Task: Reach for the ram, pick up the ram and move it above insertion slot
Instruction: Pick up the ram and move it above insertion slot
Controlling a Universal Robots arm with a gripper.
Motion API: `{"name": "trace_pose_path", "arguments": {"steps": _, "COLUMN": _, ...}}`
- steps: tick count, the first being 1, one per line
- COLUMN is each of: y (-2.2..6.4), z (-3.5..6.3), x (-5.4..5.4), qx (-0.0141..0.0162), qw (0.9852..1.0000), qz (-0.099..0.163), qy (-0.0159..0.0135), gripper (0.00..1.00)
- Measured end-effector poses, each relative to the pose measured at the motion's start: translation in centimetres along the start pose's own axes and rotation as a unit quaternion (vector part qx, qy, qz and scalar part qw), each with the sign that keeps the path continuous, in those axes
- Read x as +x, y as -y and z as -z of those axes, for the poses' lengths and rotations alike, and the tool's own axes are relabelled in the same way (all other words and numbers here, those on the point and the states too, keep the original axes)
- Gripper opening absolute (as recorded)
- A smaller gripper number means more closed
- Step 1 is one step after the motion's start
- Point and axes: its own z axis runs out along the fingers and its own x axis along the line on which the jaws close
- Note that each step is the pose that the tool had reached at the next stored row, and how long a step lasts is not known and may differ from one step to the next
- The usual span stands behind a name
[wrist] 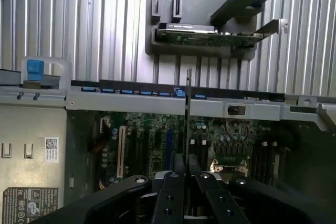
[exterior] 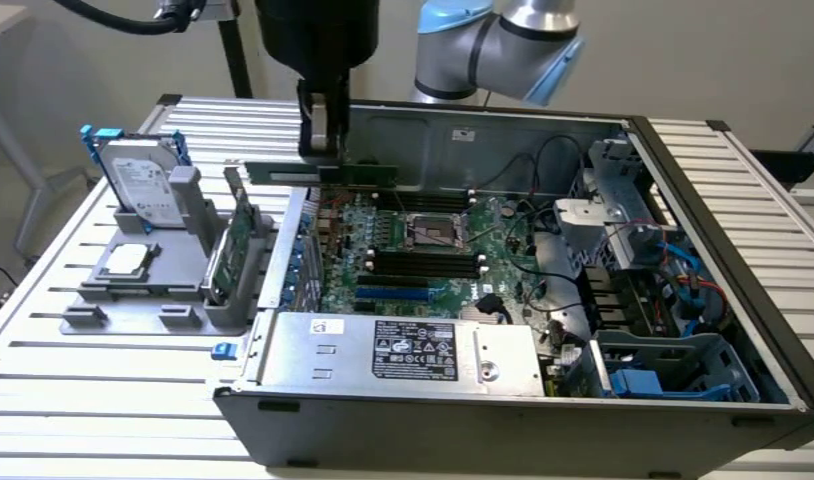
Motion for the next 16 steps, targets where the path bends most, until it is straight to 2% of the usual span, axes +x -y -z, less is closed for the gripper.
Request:
{"name": "trace_pose_path", "arguments": {"steps": 11, "y": 5.01, "z": -0.31, "x": 0.1, "qx": 0.0000, "qw": 1.0000, "qz": 0.000, "qy": 0.0001, "gripper": 0.14}}
{"name": "trace_pose_path", "arguments": {"steps": 16, "y": 7.25, "z": -0.59, "x": -0.3, "qx": 0.0000, "qw": 1.0000, "qz": 0.000, "qy": 0.0001, "gripper": 0.14}}
